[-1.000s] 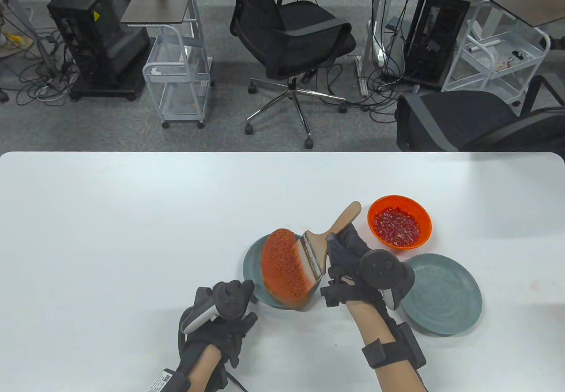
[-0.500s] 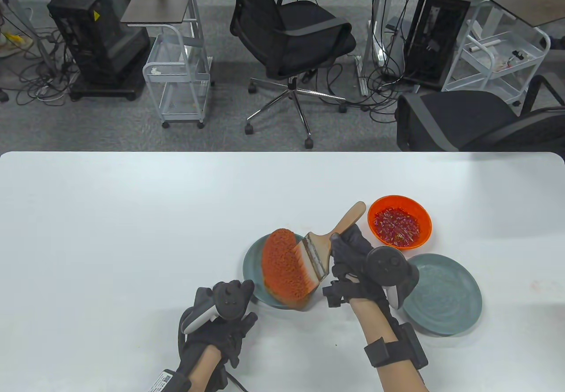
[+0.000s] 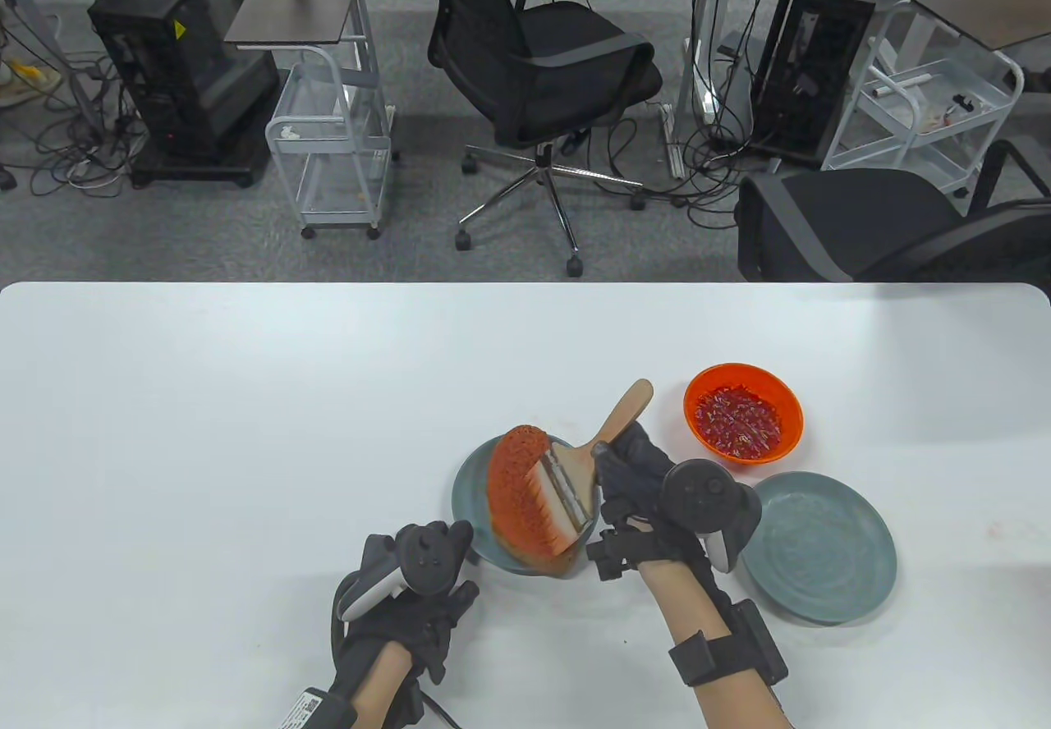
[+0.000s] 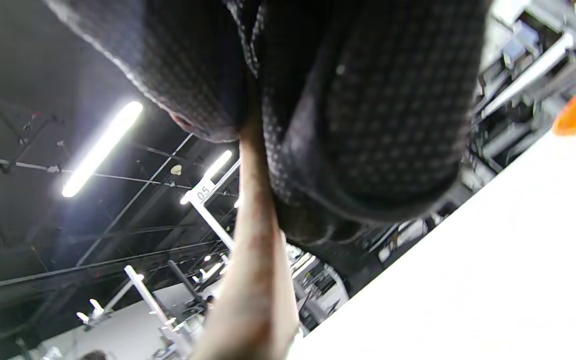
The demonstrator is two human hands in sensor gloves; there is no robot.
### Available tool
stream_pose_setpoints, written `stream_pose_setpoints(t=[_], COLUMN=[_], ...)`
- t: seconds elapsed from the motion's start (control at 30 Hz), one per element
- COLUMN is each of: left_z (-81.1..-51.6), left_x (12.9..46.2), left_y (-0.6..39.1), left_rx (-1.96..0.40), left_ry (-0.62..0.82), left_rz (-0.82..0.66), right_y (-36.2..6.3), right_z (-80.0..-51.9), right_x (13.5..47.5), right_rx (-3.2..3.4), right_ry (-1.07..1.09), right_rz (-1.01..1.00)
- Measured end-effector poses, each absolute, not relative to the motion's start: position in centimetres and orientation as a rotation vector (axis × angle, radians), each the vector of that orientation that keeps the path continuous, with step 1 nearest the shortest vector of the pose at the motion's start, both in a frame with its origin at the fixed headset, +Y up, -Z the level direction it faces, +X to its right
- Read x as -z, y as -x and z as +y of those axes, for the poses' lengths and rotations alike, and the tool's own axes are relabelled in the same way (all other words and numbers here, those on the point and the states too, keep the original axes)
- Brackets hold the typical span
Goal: Dip brush into ketchup and spread onto bread slice
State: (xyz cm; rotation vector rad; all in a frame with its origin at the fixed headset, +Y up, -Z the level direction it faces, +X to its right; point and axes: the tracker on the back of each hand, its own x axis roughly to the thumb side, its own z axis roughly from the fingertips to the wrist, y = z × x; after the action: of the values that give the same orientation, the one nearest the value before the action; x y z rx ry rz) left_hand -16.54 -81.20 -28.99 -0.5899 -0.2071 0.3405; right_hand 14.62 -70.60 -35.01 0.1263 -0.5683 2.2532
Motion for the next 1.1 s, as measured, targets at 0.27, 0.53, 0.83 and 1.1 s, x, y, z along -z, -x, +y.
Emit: stream_pose_setpoints(t=[0.27, 0.53, 0.83, 1.1], left_z=[-81.2, -81.2, -81.2, -81.2], left_x=[29.0, 29.0, 29.0, 29.0], left_y=[16.5, 16.5, 16.4, 16.4], left_rx=[-0.342, -0.341, -0.341, -0.341], left_ry=[0.592, 0.59, 0.593, 0.592], left_rz=[-0.204, -0.204, -0.206, -0.206], right_y=[-13.0, -14.0, -12.5, -14.0], right_z=[-71.3, -71.7, -71.2, -70.9], right_x=[34.8, 35.2, 34.8, 35.0], right_rx=[-2.009, -2.176, -2.056, -2.253], right_ry=[-0.139, -0.109, -0.152, -0.121], right_rz=[-0.431, -0.504, -0.428, -0.55])
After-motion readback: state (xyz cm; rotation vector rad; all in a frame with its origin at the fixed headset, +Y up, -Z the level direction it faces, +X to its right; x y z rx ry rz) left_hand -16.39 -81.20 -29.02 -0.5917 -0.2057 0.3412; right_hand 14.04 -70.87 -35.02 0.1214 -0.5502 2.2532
